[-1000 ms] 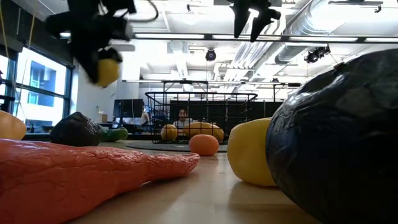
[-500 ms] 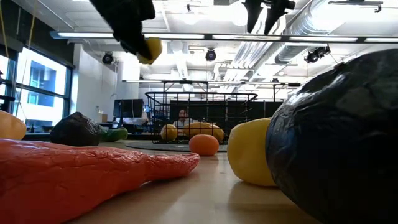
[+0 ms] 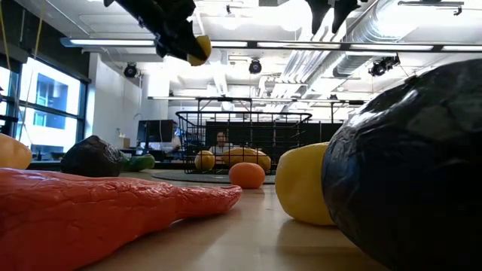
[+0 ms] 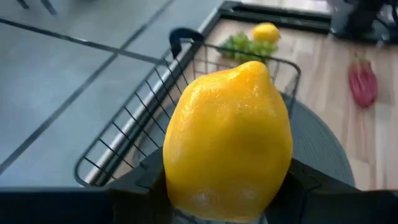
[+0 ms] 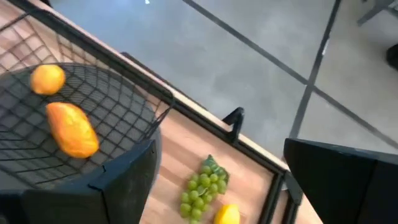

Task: Build produce basket
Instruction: Put the yellow lemon into the basket

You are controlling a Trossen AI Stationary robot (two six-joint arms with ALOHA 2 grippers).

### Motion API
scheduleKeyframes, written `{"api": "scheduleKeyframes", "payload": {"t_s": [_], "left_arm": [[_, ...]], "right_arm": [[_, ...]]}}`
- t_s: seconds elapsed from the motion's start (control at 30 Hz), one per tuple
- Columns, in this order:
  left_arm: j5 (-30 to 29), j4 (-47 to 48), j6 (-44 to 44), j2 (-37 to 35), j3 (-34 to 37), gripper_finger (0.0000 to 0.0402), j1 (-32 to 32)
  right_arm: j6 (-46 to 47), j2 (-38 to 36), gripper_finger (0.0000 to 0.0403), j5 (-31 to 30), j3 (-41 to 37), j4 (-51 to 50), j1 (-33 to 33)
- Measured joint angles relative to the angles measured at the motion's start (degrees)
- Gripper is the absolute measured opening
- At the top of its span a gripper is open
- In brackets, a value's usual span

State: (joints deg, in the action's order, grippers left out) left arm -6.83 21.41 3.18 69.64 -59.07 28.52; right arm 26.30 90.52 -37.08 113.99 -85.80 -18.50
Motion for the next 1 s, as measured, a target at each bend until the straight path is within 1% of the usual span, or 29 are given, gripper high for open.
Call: {"api": "scheduleKeyframes", "payload": {"t_s": [0.17, 0.3, 0.47, 0.67, 0.83, 1.0], "left_arm": [[0.15, -2.59, 0.00, 1.75, -0.02, 0.0170, 2.34], [0.20, -3.88, 0.00, 4.43, -0.07, 0.0170, 2.81], [0.57, -5.11, 0.00, 8.63, -0.07, 0.0170, 2.72], [0.54, -5.13, 0.00, 13.31, -0.07, 0.0171, 2.90], [0.43, -5.00, -0.02, 16.37, -0.07, 0.0189, 2.98], [-1.29, -5.02, -0.04, 18.81, -0.07, 0.0211, 2.97]], "right_arm": [[-4.90, 0.02, 0.0335, -0.03, 0.00, 0.04, -3.36], [-8.16, 0.02, 0.0335, -0.02, 0.00, 0.05, -7.01], [-10.08, 0.02, 0.0335, 0.67, 0.00, 0.07, -10.97], [-12.00, 0.04, 0.0335, 2.33, 0.00, 0.09, -14.07], [-12.39, 0.07, 0.0335, 3.04, -0.02, 0.09, -15.29], [-13.48, 0.07, 0.0335, 3.06, -0.02, 0.09, -15.34]]}}
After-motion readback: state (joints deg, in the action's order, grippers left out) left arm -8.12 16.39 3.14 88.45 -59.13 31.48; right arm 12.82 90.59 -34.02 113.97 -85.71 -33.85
